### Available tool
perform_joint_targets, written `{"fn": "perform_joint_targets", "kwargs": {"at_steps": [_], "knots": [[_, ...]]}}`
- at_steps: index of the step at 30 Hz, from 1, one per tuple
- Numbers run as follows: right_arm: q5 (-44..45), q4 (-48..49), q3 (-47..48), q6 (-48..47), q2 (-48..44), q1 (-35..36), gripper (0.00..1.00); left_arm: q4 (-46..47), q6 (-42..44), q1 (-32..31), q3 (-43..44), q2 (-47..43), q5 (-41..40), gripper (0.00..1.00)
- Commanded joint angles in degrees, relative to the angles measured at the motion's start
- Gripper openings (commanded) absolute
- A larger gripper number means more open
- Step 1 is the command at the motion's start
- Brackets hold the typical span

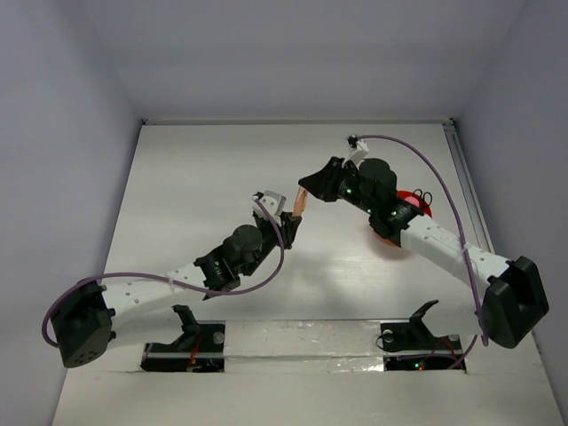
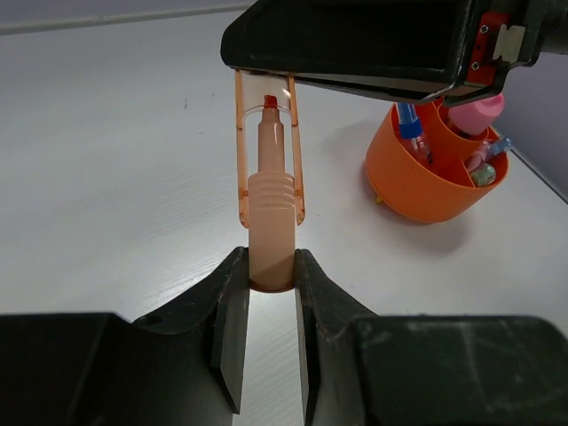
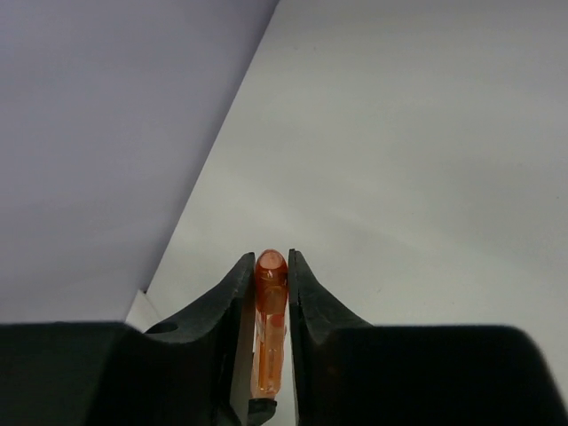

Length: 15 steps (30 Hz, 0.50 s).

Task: Sort the stationery into containers
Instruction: Close the pen cap on the pen.

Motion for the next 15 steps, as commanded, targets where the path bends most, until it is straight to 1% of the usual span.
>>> {"fn": "perform_joint_targets", "kwargs": {"at_steps": [1, 3, 4, 6, 9, 15], "knots": [[1.8, 2.7, 0.2, -0.4, -1.7, 0.8, 0.17, 2.8, 0.7, -0.3, 0.6, -0.5, -0.9, 0.00], [2.0, 2.8, -0.4, -0.9, -2.3, 0.8, 0.14, 2.6, 0.6, -0.3, 1.0, -0.1, -1.0, 0.00], [2.0, 2.8, -0.4, -1.4, -2.3, 0.8, 0.09, 2.3, 0.3, -0.3, 1.2, 0.0, -1.0, 0.00], [2.0, 2.4, -0.4, -2.3, -2.3, 1.4, 0.06, 2.0, -0.1, -0.3, 2.0, 0.4, -1.0, 0.00], [2.5, 2.3, -1.5, -3.3, -2.4, 2.0, 0.06, 1.7, -1.5, -0.3, 3.4, 0.2, -0.7, 0.00], [1.4, 7.0, -5.3, -2.7, -4.1, 2.5, 0.08, 4.3, -1.4, -0.3, 3.2, -3.1, -0.1, 0.00]]}}
